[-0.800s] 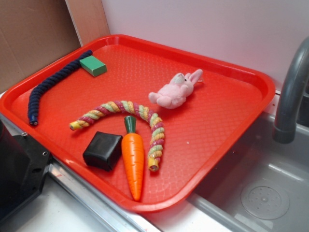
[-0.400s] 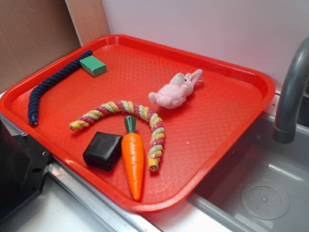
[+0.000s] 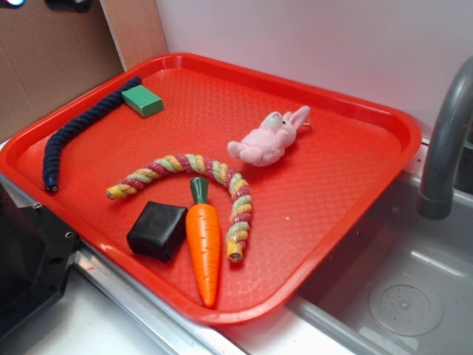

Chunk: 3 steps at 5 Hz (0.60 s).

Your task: Grab the green block.

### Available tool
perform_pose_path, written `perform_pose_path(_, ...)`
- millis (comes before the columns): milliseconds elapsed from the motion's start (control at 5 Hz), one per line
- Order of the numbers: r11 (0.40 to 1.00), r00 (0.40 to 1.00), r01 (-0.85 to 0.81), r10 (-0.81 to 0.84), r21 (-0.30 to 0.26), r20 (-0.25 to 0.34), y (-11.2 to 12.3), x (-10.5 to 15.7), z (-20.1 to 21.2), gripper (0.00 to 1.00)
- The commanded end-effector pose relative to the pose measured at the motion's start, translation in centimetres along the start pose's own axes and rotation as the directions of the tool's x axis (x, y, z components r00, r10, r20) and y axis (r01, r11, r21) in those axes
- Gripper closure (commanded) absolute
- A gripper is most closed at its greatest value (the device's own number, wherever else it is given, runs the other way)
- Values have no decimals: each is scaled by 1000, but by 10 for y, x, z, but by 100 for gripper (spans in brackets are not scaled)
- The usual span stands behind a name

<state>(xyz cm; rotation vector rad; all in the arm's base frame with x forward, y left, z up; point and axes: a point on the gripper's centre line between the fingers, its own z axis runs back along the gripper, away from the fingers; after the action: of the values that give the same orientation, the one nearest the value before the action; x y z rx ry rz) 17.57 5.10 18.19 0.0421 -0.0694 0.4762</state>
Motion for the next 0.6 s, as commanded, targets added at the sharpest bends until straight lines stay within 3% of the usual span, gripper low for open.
perform_pose_path(0, 927, 911, -375, 365, 13, 194, 18, 47, -46, 0)
perform_pose_path(200, 914, 911, -398, 385, 73, 149, 31, 56, -72, 0)
perform_pose_path(400, 914, 911, -398, 385, 73, 149, 31, 56, -72, 0)
